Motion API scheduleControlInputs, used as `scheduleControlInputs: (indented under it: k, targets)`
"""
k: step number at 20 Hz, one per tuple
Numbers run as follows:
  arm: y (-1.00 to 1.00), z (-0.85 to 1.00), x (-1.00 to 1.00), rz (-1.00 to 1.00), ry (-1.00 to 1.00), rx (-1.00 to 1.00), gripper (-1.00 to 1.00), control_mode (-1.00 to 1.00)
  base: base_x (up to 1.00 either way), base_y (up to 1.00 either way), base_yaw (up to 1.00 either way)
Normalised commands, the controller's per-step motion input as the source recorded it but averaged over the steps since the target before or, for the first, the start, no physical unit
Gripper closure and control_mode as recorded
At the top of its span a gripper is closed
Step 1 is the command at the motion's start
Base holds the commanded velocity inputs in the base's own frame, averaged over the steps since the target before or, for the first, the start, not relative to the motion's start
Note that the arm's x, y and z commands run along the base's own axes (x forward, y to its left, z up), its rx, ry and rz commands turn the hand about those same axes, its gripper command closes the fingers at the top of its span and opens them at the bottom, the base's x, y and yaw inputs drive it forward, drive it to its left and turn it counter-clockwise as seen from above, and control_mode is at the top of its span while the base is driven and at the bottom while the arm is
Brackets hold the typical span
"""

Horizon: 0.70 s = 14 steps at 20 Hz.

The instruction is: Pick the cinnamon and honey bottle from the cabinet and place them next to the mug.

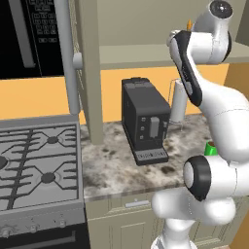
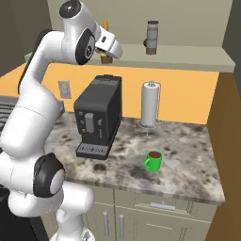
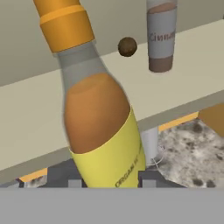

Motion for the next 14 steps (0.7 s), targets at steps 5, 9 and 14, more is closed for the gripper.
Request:
scheduleControlInputs:
  k: [5, 9, 14]
  targets:
    - [-0.23, -0.02, -1.0, 0.0, -0.06, 0.06, 1.0, -1.0, 0.0, 0.0, 0.0]
    - [-0.39, -0.19, -1.0, 0.0, -0.04, 0.05, 1.0, -1.0, 0.0, 0.0, 0.0]
    - [-0.24, -0.28, -1.0, 0.0, -0.03, 0.03, 1.0, -1.0, 0.0, 0.0, 0.0]
